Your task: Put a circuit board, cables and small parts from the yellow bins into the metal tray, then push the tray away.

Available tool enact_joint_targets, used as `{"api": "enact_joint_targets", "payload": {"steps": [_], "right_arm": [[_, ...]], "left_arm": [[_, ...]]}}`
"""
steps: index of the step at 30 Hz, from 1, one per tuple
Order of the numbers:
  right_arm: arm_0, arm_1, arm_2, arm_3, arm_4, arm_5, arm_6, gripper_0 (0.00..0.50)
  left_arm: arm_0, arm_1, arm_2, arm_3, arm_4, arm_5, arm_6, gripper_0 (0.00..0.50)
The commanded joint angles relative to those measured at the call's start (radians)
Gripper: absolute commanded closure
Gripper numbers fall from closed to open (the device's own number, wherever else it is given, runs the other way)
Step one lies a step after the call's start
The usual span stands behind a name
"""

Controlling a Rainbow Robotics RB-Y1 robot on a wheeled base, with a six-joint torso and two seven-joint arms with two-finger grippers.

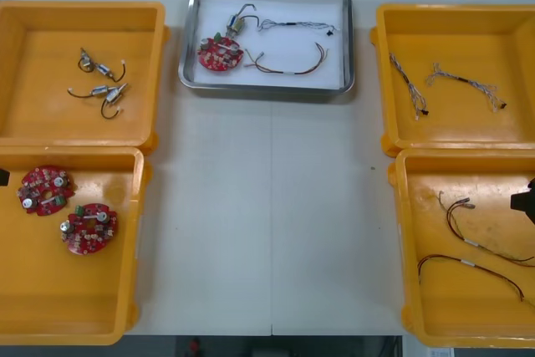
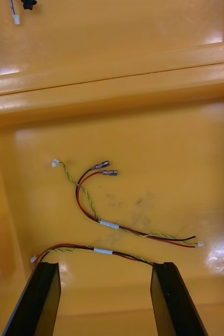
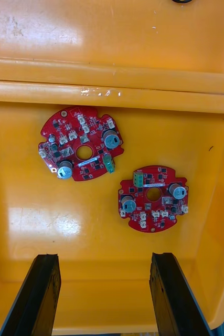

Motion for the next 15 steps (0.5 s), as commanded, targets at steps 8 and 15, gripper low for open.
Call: {"api": "enact_joint_targets", "payload": {"steps": [8,15], "right_arm": [[0.021,0.002,0.002,-0.032,0.008,0.003,-0.023,0.000],[0.021,0.002,0.002,-0.032,0.008,0.003,-0.023,0.002]], "left_arm": [[0.017,0.044,0.012,-0.024,0.005,-0.009,-0.098,0.000],[0.017,0.044,0.012,-0.024,0.005,-0.009,-0.098,0.000]]}}
